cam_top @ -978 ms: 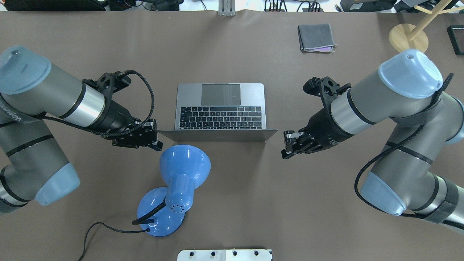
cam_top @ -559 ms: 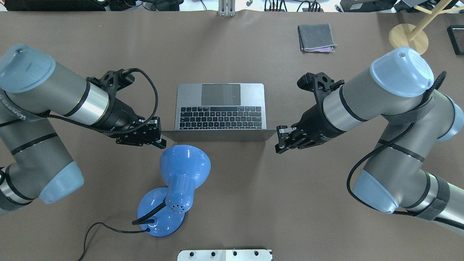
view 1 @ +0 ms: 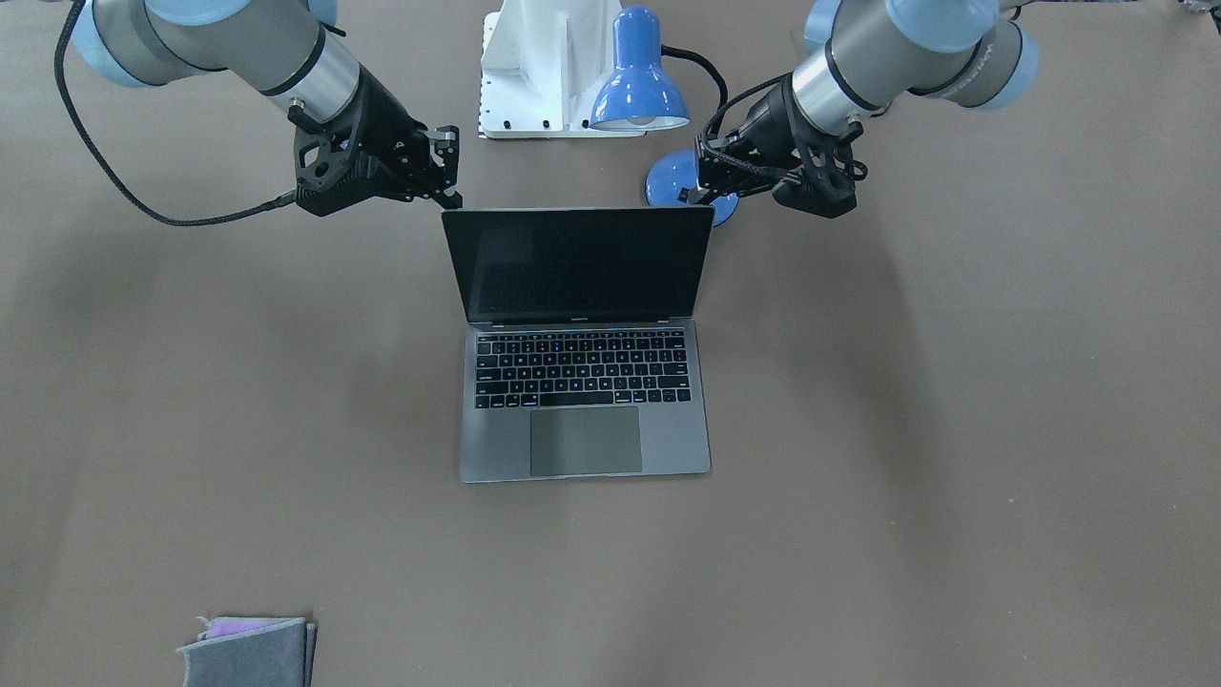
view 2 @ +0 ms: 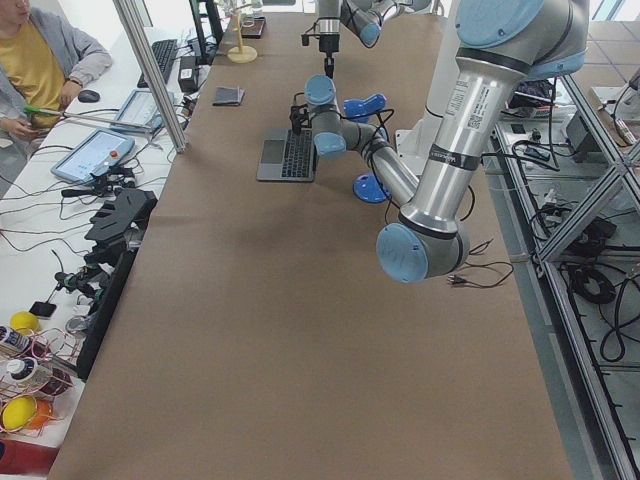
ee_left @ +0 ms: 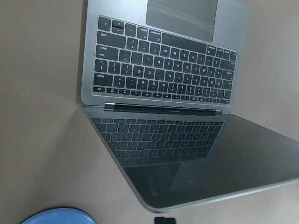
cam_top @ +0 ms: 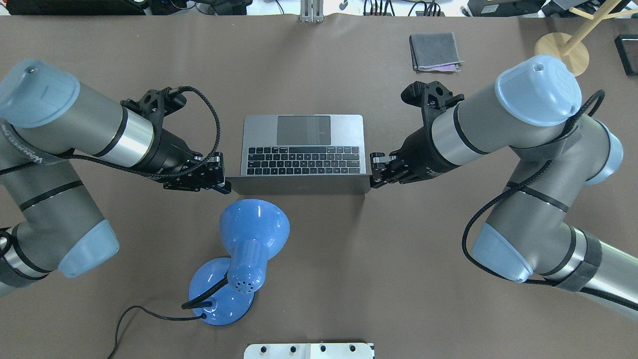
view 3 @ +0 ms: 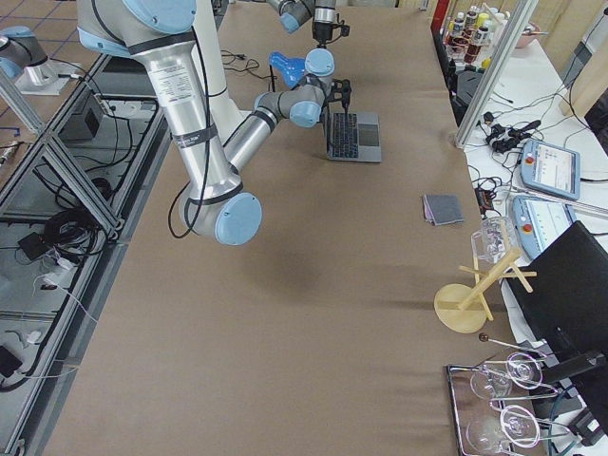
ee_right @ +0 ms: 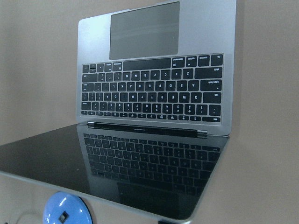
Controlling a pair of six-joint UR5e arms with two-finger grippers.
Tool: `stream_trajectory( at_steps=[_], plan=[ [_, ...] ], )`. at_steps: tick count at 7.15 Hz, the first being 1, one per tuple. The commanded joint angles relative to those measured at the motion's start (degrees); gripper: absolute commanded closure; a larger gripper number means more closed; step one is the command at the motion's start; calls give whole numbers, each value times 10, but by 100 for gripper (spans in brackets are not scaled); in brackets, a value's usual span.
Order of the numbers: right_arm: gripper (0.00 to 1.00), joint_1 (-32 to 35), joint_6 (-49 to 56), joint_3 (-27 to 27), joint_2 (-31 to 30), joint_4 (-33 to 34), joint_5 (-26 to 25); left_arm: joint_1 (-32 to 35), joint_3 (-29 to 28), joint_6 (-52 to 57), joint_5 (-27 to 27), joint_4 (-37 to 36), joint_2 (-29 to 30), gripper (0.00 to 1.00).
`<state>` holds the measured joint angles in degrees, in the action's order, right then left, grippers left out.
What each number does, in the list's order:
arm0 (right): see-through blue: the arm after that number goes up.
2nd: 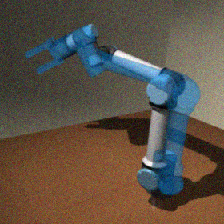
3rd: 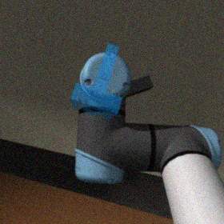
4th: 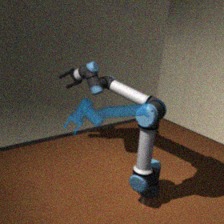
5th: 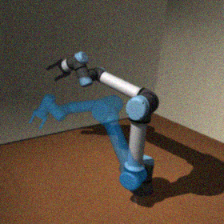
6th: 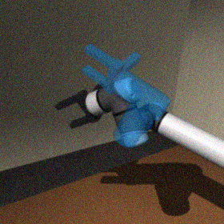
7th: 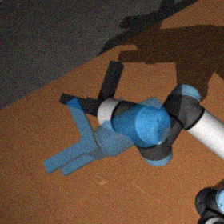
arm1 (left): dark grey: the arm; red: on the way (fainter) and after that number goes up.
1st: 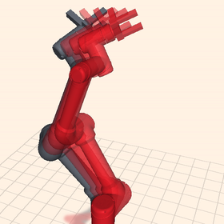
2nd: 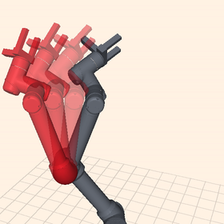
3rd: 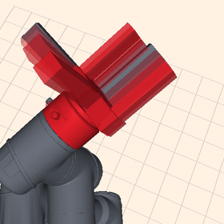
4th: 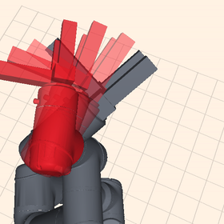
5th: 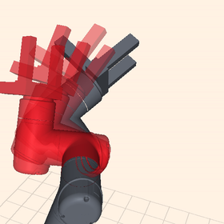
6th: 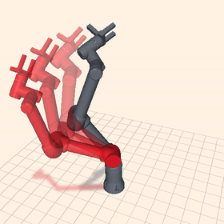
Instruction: Close laptop
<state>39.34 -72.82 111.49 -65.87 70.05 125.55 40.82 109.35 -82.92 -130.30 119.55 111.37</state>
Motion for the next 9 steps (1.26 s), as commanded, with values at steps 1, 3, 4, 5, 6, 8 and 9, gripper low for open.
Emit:
stream_trajectory(
  at_steps=[1,3,4,5,6,8,9],
  plan=[
    [100,20,0,-33,25,0,-6,0,-18,0,46,1,19,100],
    [100,38,2,-77,50,-3,-6,2,-58,1,94,4,56,100],
    [100,45,3,-109,53,-38,-7,4,-91,2,121,5,84,100],
    [100,53,3,-146,54,-80,-7,14,-115,3,134,6,102,100],
    [100,59,4,-178,70,-96,-7,25,-128,30,137,7,102,100],
    [100,61,4,-236,119,-96,-28,34,-204,36,174,58,119,100],
    [100,61,4,-276,145,-99,-42,34,-248,36,182,82,139,100]
  ],
)
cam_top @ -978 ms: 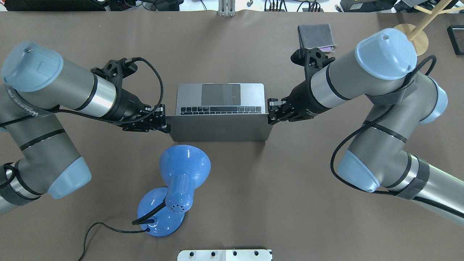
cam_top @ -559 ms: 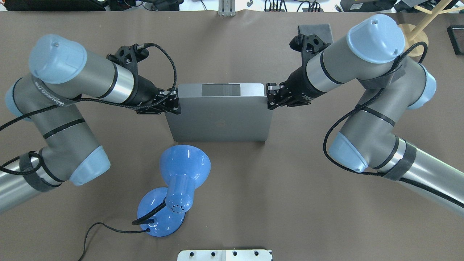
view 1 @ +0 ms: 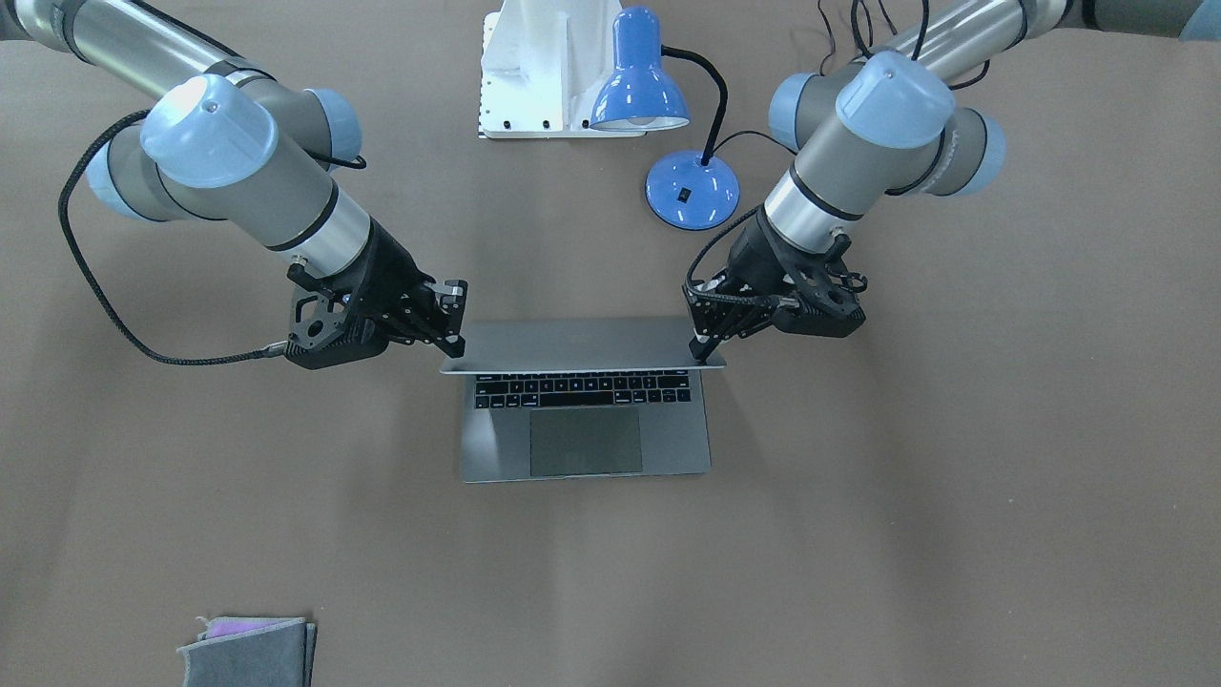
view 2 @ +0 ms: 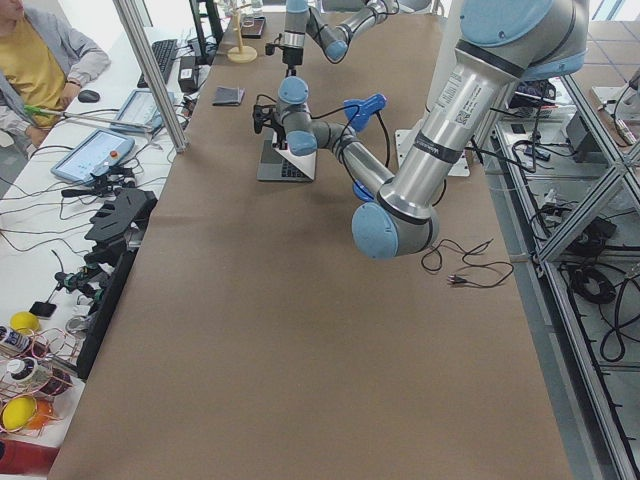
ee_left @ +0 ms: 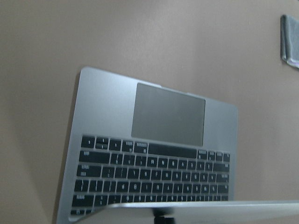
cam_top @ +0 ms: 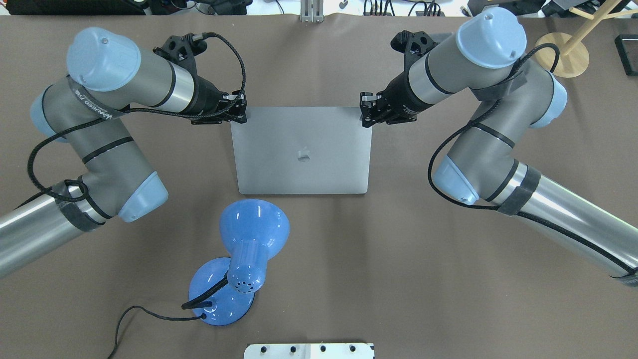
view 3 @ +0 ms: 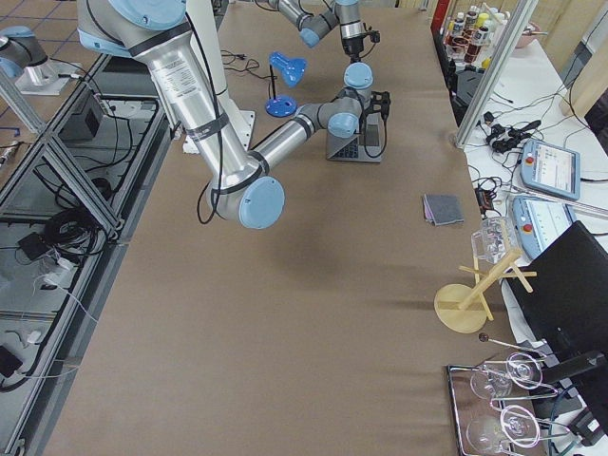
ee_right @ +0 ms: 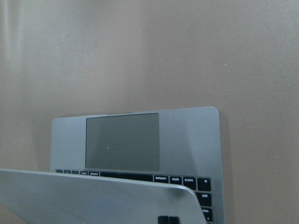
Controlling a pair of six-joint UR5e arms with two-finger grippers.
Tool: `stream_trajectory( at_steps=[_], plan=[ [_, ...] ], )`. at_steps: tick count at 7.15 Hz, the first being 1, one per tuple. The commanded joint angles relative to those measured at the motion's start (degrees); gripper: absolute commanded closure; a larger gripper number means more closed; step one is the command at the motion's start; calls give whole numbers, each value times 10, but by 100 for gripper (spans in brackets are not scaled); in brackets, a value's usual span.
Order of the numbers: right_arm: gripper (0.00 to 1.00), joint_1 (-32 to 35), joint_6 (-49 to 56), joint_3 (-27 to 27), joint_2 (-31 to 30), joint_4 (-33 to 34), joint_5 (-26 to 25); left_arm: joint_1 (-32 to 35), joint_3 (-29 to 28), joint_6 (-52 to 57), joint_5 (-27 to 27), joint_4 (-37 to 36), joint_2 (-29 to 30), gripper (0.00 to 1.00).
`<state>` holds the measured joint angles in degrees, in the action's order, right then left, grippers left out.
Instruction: Close laptop
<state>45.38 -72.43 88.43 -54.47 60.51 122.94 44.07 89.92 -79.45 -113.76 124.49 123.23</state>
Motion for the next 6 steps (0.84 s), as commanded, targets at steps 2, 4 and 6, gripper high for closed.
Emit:
stream_trajectory(
  at_steps=[2,4,6],
  plan=[
    [100,0,1,-121,56,-53,-49,0,-101,2,30,35,49,100],
    [100,-2,1,-212,101,-88,-54,-2,-149,2,31,39,78,100],
    [100,-2,10,-264,130,-89,-55,-10,-203,15,56,51,102,100]
  ],
)
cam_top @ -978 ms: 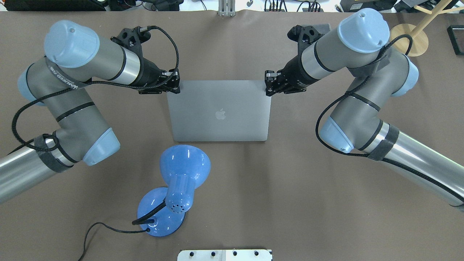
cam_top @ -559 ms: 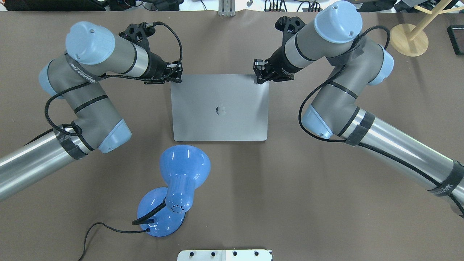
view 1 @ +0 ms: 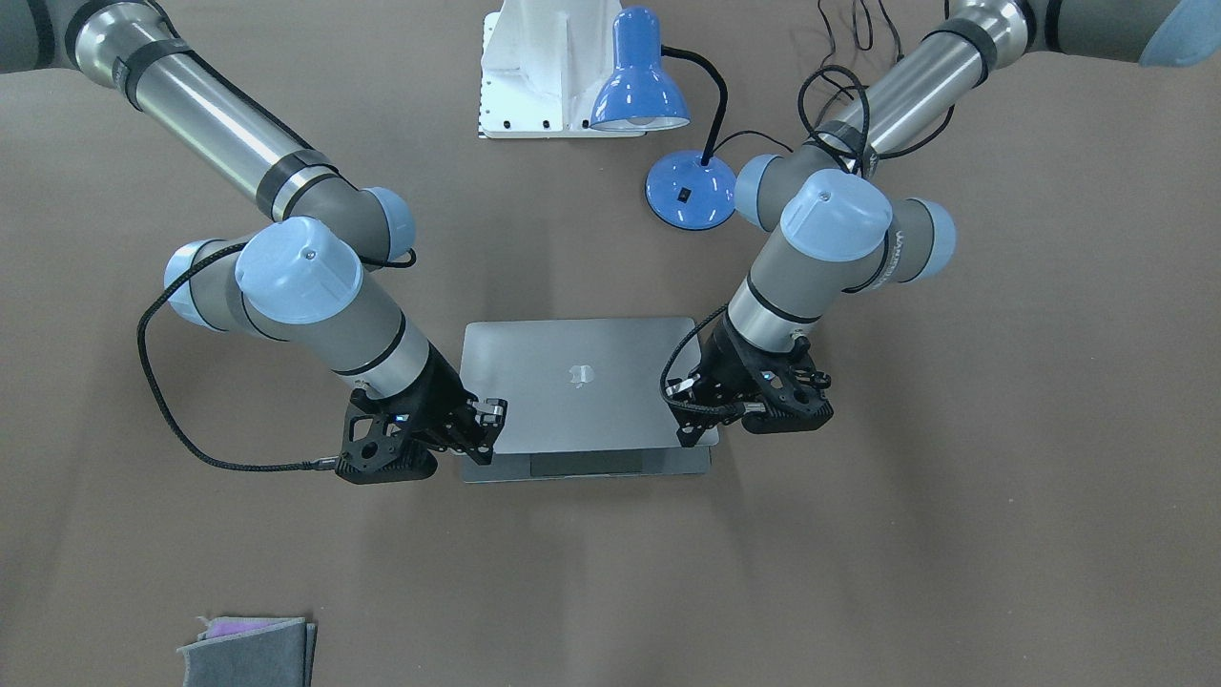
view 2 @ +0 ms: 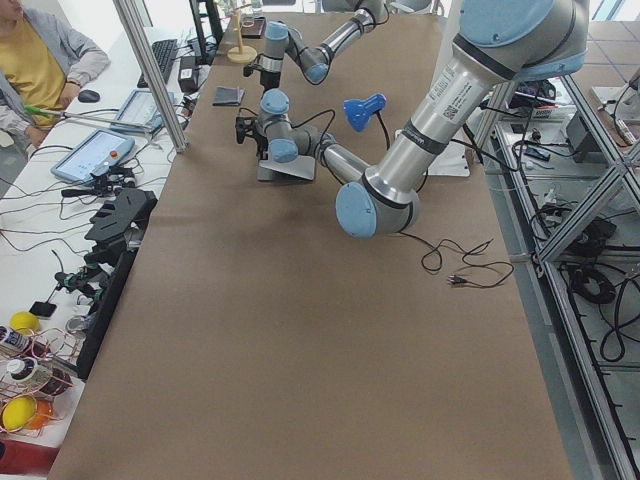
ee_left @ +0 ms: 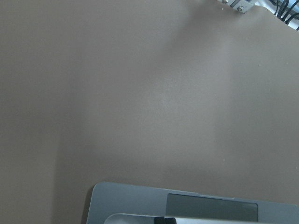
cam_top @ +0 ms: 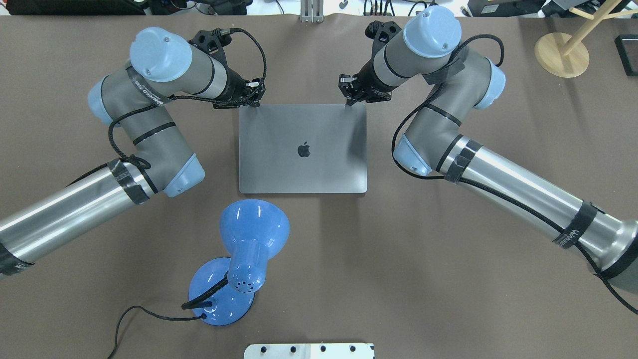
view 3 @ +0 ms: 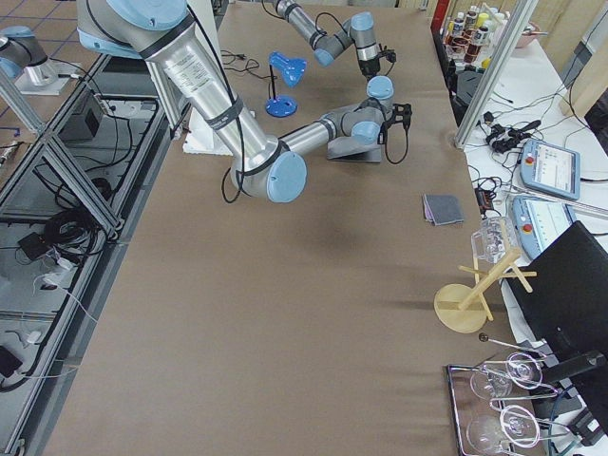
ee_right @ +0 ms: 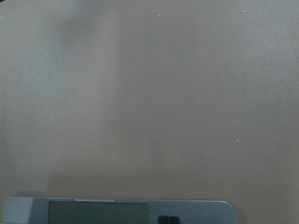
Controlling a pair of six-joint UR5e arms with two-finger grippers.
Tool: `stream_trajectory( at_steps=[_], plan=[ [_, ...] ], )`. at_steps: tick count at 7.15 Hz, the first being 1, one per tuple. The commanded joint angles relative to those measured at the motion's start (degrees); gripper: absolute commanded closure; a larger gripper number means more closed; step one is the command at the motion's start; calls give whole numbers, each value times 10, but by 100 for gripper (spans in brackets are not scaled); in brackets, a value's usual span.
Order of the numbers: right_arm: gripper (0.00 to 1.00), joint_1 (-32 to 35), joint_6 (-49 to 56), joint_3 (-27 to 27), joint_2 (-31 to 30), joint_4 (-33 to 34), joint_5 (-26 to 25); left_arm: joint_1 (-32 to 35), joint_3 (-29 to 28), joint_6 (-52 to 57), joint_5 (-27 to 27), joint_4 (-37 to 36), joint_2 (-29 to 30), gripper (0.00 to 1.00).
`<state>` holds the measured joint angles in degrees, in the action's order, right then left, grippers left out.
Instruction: Close laptop
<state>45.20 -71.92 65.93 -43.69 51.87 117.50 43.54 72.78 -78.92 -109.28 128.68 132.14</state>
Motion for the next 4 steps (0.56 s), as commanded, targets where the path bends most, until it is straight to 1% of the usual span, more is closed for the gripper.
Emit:
stream_trajectory(
  at_steps=[1,3,4],
  plan=[
    [100,-1,7,-49,24,-5,-1,-9,-55,14,24,25,15,100],
    [100,-6,11,-83,40,-5,-1,-10,-75,21,27,32,17,100],
    [100,-8,11,-85,41,-5,-1,-11,-78,23,27,32,18,100]
  ],
)
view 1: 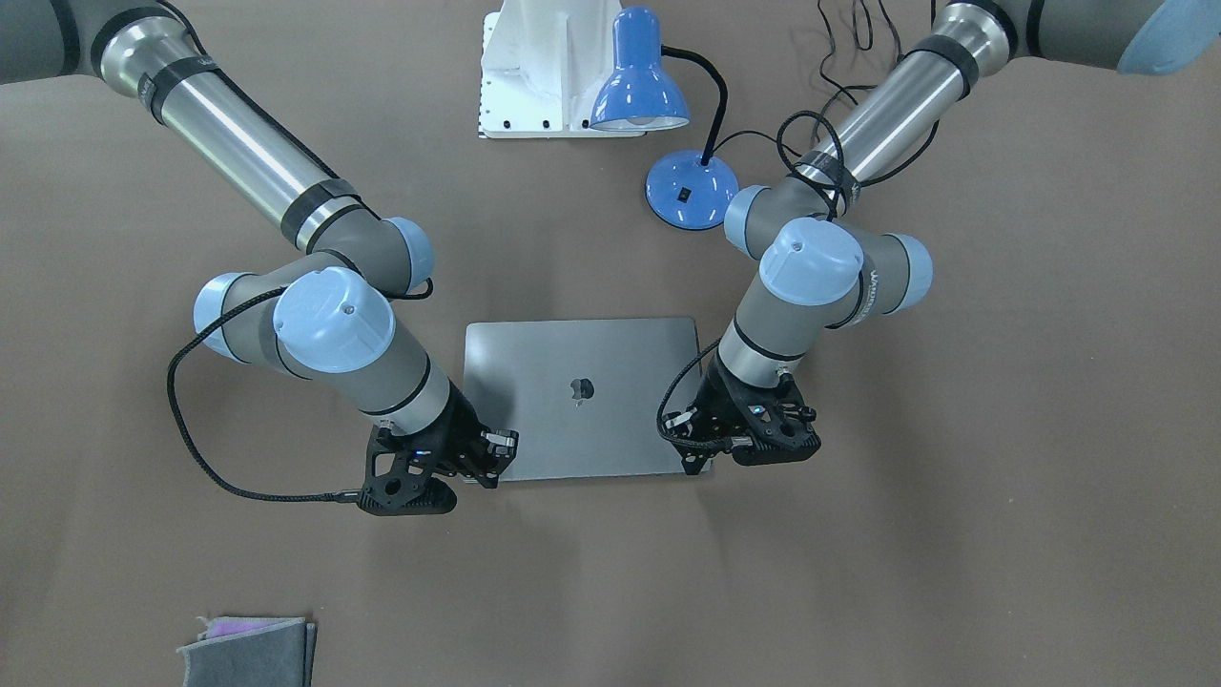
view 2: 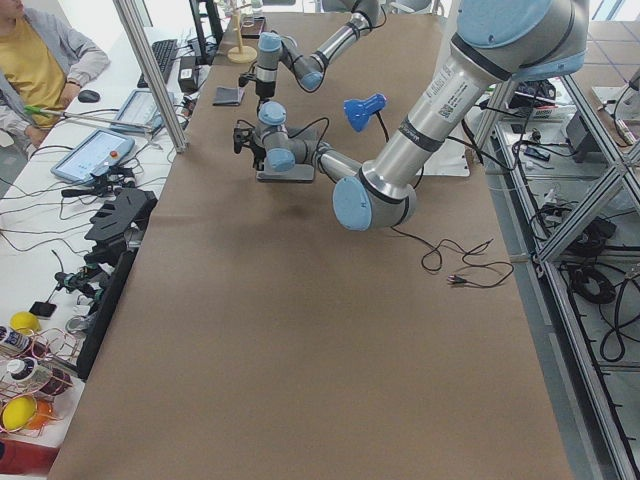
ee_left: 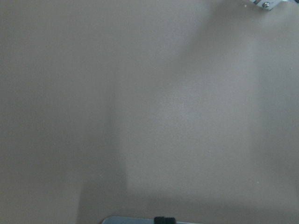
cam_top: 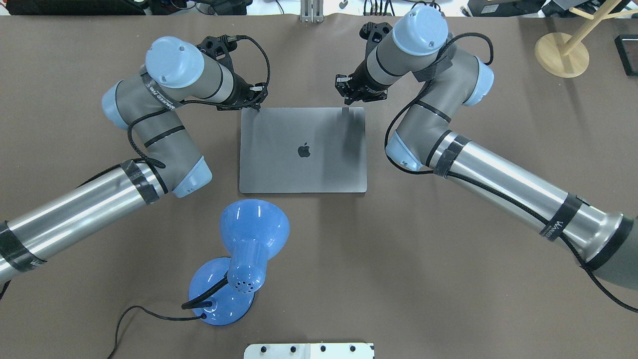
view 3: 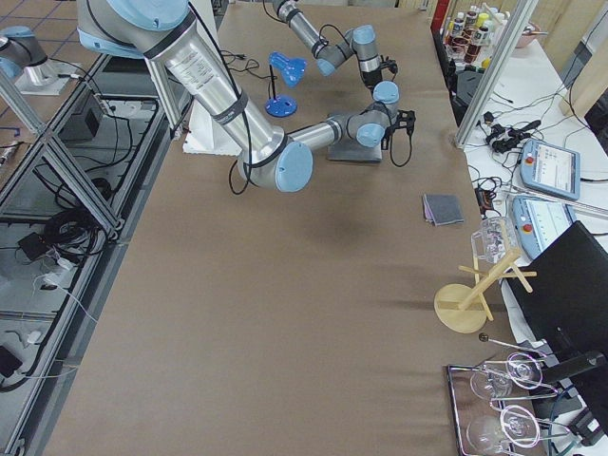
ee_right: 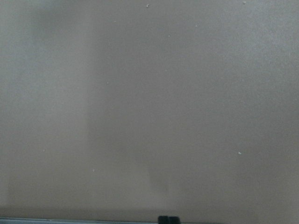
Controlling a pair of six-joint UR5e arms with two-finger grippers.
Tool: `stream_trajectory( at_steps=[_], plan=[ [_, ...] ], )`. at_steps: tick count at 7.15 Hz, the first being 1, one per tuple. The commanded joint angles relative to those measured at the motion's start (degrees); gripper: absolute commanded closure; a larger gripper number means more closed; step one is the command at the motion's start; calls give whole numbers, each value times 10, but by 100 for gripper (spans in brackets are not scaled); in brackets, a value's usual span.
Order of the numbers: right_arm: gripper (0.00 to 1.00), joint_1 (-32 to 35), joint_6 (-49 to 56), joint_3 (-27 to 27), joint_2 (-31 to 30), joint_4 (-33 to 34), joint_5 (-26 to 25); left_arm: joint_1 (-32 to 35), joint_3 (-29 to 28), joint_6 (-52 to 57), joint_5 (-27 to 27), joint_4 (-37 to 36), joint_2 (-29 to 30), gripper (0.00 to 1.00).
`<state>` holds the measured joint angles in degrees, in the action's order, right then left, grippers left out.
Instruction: Close laptop
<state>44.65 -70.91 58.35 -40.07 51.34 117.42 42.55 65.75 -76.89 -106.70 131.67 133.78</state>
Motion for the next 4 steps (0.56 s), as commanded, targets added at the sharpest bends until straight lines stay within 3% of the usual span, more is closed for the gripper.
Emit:
stream_trajectory(
  at_steps=[1,2,3,4],
  plan=[
    [100,3,-3,-2,9,0,5,2,8,2,-1,2,2,100],
    [100,23,-2,23,-5,1,20,10,74,2,-5,-5,-33,100],
    [16,62,7,57,-41,2,64,39,126,9,-48,-8,-92,37],
    [0,102,52,84,-84,3,104,93,147,57,-131,-7,-138,2]
  ],
)
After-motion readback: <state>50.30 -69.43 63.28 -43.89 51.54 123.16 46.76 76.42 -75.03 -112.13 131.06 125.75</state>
